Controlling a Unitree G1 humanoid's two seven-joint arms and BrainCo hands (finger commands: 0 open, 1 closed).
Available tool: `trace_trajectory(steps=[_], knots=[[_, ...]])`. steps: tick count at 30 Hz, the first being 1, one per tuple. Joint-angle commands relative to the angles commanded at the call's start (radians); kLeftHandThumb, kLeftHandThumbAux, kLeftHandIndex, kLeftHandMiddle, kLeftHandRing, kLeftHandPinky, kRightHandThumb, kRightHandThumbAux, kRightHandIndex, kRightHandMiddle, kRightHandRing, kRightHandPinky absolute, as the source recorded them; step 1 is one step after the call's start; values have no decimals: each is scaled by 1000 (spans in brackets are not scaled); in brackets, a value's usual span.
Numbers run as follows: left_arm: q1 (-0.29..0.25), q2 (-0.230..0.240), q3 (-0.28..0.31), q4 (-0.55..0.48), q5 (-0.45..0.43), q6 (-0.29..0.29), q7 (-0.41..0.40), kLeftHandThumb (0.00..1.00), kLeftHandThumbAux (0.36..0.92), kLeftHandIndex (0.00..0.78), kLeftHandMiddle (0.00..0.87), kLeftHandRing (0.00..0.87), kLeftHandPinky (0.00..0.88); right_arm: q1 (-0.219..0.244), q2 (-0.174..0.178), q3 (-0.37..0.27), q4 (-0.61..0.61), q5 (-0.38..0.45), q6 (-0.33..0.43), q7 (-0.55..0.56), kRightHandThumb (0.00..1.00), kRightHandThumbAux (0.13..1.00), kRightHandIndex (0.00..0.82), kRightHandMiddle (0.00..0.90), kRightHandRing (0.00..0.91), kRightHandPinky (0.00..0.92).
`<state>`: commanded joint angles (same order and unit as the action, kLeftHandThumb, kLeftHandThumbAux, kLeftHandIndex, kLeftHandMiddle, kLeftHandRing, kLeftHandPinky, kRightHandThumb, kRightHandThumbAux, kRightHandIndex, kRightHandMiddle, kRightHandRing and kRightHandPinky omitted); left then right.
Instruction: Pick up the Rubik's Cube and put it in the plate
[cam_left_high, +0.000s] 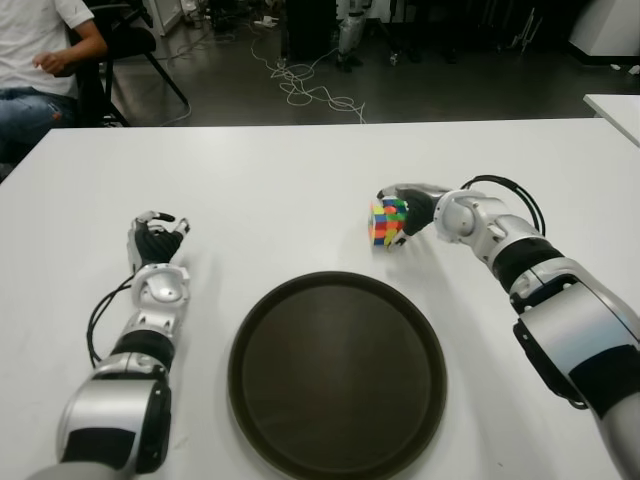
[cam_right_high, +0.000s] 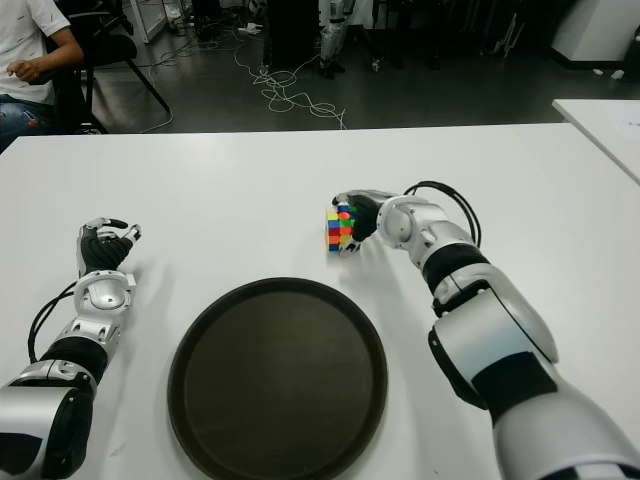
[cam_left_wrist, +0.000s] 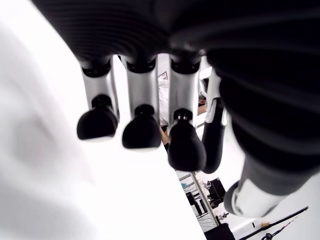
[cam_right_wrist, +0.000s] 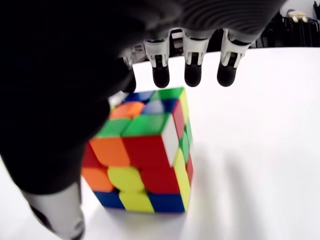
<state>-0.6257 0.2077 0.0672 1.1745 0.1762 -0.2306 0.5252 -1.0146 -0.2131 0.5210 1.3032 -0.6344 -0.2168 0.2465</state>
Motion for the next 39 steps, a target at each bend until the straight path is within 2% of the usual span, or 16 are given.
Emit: trace_trajectory(steps=[12, 19, 32, 39], knots=[[-2, 0, 4, 1, -8, 6, -12, 711, 704, 442, 817, 818, 813, 9, 8, -3, 3, -1, 31, -16, 0, 760, 0, 24, 26, 0], [-4, -1, 5, -1, -10, 14, -17, 711, 704, 442, 815, 816, 809, 18, 15, -3, 3, -1, 50, -28, 0, 720, 0, 24, 19, 0], [-2, -3, 6, -8, -11, 14, -11, 711, 704, 442, 810, 811, 802, 33, 6, -6, -20, 5, 37, -24, 0, 695, 0, 13, 15, 0], [0, -2, 6, -12, -11, 19, -16, 711, 704, 442, 810, 812, 802, 32, 7, -4, -21, 2, 35, -15, 0, 720, 1, 25, 21, 0]])
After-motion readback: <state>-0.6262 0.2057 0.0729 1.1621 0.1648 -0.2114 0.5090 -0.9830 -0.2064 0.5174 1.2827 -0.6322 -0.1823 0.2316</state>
